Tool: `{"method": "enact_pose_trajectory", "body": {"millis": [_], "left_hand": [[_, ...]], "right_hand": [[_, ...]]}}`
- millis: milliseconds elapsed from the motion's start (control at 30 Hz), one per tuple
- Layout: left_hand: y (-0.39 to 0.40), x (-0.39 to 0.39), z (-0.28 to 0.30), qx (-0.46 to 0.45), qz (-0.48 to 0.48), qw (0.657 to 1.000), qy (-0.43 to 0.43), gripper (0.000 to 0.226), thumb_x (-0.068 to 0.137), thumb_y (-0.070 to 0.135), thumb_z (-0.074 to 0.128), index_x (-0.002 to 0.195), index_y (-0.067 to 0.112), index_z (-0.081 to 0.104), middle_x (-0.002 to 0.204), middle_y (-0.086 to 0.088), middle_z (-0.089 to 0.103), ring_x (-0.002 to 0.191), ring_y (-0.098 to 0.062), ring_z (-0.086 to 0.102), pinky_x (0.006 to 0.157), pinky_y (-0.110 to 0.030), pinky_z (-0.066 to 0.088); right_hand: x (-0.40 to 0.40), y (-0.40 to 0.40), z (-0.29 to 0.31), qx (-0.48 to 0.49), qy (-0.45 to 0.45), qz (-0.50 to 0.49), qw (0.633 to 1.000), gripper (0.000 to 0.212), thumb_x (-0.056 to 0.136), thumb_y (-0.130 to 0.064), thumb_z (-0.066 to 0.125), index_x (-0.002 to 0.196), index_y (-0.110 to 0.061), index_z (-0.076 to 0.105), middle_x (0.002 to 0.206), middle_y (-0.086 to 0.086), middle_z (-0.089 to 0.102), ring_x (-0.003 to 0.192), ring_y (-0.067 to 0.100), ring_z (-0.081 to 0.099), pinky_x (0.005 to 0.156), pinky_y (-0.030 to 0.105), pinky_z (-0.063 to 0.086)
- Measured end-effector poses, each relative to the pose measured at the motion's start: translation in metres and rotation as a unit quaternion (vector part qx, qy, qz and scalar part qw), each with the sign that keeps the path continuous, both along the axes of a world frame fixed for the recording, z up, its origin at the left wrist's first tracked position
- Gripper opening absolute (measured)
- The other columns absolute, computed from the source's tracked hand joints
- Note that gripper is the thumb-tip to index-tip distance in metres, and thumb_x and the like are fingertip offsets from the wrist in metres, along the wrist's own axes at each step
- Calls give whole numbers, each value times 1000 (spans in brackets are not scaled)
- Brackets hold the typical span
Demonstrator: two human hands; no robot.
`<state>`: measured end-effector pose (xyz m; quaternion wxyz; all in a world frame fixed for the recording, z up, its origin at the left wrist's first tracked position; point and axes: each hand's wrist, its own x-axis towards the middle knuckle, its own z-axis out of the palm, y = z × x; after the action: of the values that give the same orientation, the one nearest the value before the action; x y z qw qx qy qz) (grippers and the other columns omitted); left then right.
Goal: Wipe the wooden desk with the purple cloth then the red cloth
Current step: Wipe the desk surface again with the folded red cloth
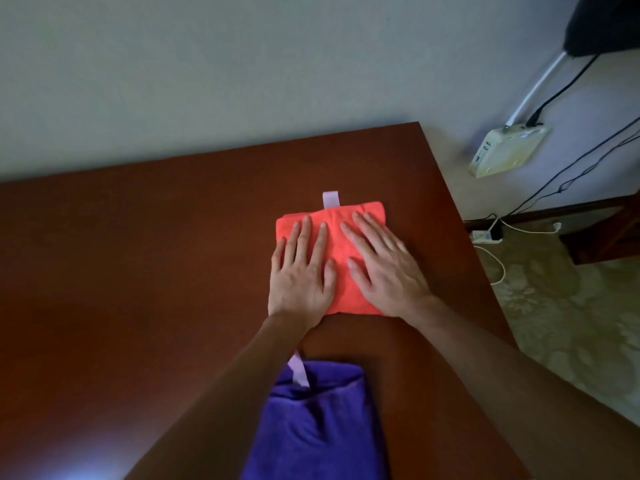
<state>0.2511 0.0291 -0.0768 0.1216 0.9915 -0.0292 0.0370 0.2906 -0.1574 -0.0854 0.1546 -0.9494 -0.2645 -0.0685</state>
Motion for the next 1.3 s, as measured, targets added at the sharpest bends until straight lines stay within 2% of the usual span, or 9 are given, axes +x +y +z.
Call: {"method": "enact_pose_trajectory", "body": {"millis": [200,400,600,700,867,1133,1300], "left_hand": [[-29,119,-1,-4,-23,1000,-3,64,101,43,24,161,21,23,169,-9,17,157,-23,10,126,-45,11],[-54,215,0,-1,-40,999,-6,70,96,46,14,160,21,24,169,-9,18,157,-23,12,126,-46,12],[-65,248,-2,13,-55,998,-4,74,93,48,10,161,21,21,169,-9,16,157,-24,12,126,-45,10],[-65,245,-1,20,-58,998,2,75,93,47,6,162,21,17,170,-9,13,157,-23,8,127,-45,5],[-78,197,-4,24,-52,998,2,71,95,46,7,162,21,14,170,-8,11,158,-22,5,128,-45,4],[-121,39,-3,19,-28,999,8,66,102,43,12,163,18,10,170,-10,8,158,-23,1,128,-47,4],[-148,-71,-9,10,-23,1000,-6,64,102,40,20,162,16,18,169,-13,15,157,-25,9,128,-47,11]], "right_hand": [[109,-31,1,-9,-12,-25,1000,59,107,-44,33,162,-20,31,170,4,26,159,19,19,128,40,23],[197,-54,2,-10,-17,-59,998,59,106,-44,36,161,-22,33,169,3,28,158,18,20,127,37,20],[222,-62,-2,-2,-32,-82,996,60,105,-44,36,160,-20,36,168,6,32,157,22,25,127,37,22],[217,-59,-3,-1,-32,-90,995,60,105,-44,33,159,-18,37,167,9,33,157,25,27,126,44,28],[169,-71,-10,11,-47,-81,996,58,106,-42,37,157,-14,41,165,12,36,156,27,29,126,45,28],[27,-116,-8,5,-42,-34,999,58,107,-41,38,158,-14,38,167,12,33,157,26,26,125,47,29],[-80,-143,-13,22,-35,-22,999,58,107,-40,39,158,-13,39,167,11,32,158,25,24,126,46,26]]}}
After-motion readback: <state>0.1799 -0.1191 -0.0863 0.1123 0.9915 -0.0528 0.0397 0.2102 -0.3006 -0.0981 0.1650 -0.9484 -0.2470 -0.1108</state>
